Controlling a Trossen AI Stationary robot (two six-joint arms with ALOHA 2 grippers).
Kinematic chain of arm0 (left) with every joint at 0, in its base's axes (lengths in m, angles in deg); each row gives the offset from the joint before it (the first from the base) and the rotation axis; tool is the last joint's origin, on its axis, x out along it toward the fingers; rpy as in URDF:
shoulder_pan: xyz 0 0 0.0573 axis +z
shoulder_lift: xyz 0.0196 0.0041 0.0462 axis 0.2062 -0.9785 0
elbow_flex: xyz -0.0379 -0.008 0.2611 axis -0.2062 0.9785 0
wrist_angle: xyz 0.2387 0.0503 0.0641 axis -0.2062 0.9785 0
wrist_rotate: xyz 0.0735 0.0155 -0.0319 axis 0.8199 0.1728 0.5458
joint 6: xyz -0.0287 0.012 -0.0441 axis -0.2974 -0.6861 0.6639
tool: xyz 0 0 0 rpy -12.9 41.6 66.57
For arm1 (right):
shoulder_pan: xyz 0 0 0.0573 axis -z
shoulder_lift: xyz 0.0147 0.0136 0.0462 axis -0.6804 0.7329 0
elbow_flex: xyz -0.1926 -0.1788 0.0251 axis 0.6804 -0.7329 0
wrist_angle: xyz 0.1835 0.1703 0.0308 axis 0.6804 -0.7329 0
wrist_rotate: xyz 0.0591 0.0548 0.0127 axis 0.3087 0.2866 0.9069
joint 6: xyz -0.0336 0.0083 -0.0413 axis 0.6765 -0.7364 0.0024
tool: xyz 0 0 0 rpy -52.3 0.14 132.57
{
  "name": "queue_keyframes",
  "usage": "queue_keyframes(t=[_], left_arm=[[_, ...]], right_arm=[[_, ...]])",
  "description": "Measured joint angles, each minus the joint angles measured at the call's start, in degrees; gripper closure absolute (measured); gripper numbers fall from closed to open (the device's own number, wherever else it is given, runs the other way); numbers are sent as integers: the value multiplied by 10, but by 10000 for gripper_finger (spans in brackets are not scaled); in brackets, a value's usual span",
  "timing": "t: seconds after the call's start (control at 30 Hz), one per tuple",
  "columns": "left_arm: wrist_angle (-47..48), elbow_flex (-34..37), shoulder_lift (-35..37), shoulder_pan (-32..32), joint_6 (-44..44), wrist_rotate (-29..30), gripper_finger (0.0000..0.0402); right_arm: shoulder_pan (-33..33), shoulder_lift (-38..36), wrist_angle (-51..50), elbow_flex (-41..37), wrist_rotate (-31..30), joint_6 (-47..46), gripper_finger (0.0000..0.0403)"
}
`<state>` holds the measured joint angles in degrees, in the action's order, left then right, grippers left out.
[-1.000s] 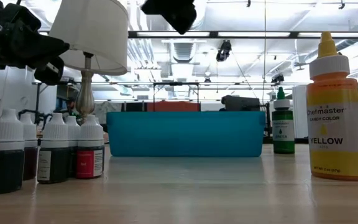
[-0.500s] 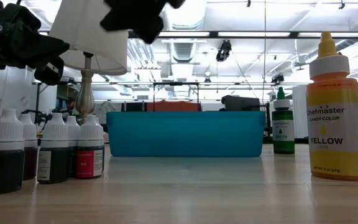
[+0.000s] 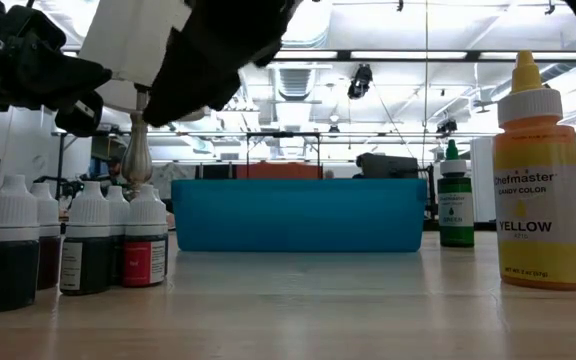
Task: Pick & Place food coloring
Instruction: Put the top small red food coloring bottle into the blue bin
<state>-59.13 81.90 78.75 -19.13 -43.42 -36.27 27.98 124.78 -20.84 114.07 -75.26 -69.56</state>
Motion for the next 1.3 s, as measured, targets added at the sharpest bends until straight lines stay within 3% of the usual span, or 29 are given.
queue_keyframes(t=[0.5, 1.07, 1.3], left_arm=[[0, 0, 0, 0, 0, 0, 402], [0, 0, 0, 0, 0, 0, 402], [0, 0, 0, 0, 0, 0, 402]], right_arm=[[0, 2, 8, -38, -41, 40, 268], [1, 2, 33, -46, -39, 206, 268], [1, 2, 62, -60, -30, 215, 268]])
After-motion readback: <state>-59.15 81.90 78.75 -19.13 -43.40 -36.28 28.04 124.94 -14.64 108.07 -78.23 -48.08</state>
